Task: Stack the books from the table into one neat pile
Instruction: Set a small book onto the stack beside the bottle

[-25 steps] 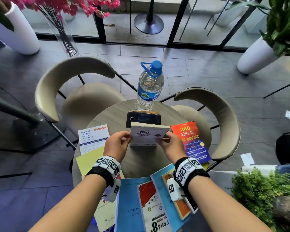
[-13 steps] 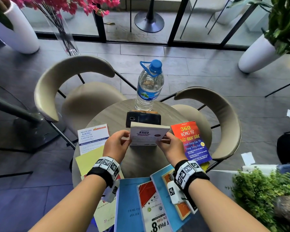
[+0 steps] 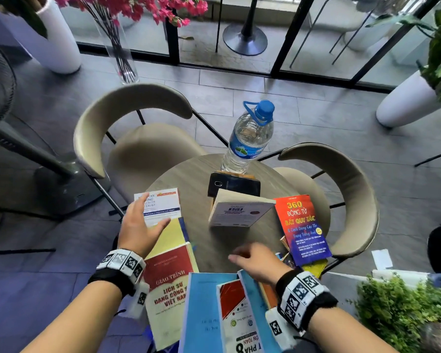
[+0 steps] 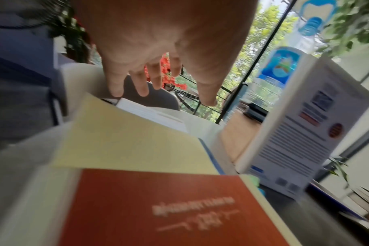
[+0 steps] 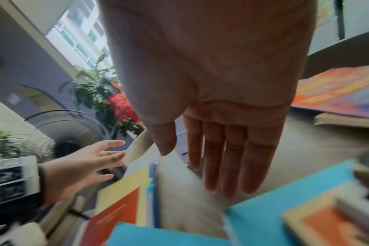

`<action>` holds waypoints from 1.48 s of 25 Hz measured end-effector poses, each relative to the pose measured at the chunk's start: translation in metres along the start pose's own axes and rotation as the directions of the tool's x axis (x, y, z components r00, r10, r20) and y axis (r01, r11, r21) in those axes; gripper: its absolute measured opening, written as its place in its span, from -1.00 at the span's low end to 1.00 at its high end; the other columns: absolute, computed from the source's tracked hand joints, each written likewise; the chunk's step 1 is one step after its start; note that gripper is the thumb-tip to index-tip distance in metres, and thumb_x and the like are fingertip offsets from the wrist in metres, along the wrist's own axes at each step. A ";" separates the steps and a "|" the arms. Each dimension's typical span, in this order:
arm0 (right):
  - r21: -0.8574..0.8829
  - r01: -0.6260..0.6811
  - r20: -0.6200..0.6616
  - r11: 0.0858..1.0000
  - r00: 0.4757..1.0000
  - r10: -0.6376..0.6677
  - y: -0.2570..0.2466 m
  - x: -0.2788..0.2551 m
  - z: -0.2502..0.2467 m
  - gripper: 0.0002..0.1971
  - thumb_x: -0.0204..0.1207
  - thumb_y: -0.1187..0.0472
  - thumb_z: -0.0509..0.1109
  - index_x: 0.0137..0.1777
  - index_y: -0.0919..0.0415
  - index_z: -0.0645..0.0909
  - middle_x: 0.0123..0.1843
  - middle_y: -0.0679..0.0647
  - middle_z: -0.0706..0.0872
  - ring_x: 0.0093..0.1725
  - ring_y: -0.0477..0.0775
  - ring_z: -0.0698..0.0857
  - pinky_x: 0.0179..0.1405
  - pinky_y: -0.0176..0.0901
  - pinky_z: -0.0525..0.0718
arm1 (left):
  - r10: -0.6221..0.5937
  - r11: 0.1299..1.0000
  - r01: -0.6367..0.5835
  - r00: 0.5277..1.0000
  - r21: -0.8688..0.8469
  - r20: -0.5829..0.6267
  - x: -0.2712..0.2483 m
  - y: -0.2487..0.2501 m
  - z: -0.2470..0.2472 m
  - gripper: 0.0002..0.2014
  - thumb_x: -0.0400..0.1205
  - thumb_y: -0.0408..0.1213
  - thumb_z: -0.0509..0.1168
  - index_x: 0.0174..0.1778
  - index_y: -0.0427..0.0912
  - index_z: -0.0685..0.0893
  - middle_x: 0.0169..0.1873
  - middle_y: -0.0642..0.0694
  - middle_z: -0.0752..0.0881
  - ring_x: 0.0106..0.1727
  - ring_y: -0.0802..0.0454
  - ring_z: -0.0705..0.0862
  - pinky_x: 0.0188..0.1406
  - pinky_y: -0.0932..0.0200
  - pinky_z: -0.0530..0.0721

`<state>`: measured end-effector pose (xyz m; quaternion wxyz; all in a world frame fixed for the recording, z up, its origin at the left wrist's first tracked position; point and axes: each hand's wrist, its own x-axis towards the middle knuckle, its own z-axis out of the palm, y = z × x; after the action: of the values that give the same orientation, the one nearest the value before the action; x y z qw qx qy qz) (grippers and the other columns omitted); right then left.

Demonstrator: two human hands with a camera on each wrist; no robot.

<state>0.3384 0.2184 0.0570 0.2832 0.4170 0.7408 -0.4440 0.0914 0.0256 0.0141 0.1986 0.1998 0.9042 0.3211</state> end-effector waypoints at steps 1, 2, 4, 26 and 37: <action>-0.018 0.075 0.023 0.997 0.997 -0.075 -0.021 -0.001 0.007 -0.54 0.63 -0.16 0.39 0.44 0.04 0.65 0.35 -0.01 0.75 0.35 0.00 0.70 0.36 -0.13 0.63 | -0.054 0.999 0.054 0.998 0.001 -0.015 0.004 -0.012 -0.008 -0.11 0.44 -0.04 0.63 0.66 -0.02 0.35 0.51 -0.15 0.54 0.52 -0.15 0.52 0.57 -0.11 0.48; -0.009 0.141 0.040 0.990 0.989 -0.141 -0.045 -0.002 0.014 -0.50 0.64 -0.15 0.37 0.52 0.01 0.57 0.44 -0.01 0.70 0.43 0.00 0.65 0.41 -0.16 0.57 | -0.105 0.994 0.105 0.994 0.004 -0.021 0.007 -0.023 -0.015 -0.06 0.44 0.00 0.62 0.69 0.00 0.29 0.56 -0.15 0.50 0.55 -0.17 0.50 0.58 -0.15 0.48; 0.046 0.216 0.056 0.975 0.974 -0.218 -0.086 0.002 0.024 -0.43 0.67 -0.12 0.36 0.65 -0.01 0.42 0.57 0.00 0.58 0.55 0.03 0.54 0.46 -0.15 0.48 | -0.197 0.980 0.197 0.980 0.024 0.007 0.015 -0.040 -0.019 0.02 0.45 0.07 0.59 0.74 0.04 0.14 0.64 -0.15 0.42 0.62 -0.18 0.43 0.59 -0.18 0.46; 0.450 0.137 -0.239 0.882 0.970 -0.029 -0.180 0.111 0.086 -0.40 0.46 0.09 0.45 0.54 -0.07 0.48 0.33 -0.02 0.75 0.27 0.01 0.74 0.38 0.17 0.68 | -0.313 0.944 0.309 0.950 -0.116 -0.015 0.051 -0.060 0.001 -0.84 0.63 -0.20 0.41 0.11 -0.02 0.80 -0.02 0.06 0.85 -0.07 0.03 0.73 -0.04 0.17 0.62; 0.410 0.260 -0.367 0.874 0.924 -0.104 -0.210 0.107 0.074 -0.70 0.55 0.19 0.38 0.25 -0.09 0.66 0.06 -0.14 0.84 0.06 -0.05 0.80 0.19 0.13 0.79 | -0.231 0.865 0.122 0.958 -0.487 -0.171 0.068 -0.034 -0.025 -0.91 0.78 -0.25 0.24 0.03 -0.06 0.65 -0.14 0.03 0.78 -0.10 0.02 0.72 -0.01 0.12 0.71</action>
<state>0.1071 0.1376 0.0283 0.0055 0.4676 0.6909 -0.5514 0.0136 0.0219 -0.0059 0.1667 0.0239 0.8298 0.5321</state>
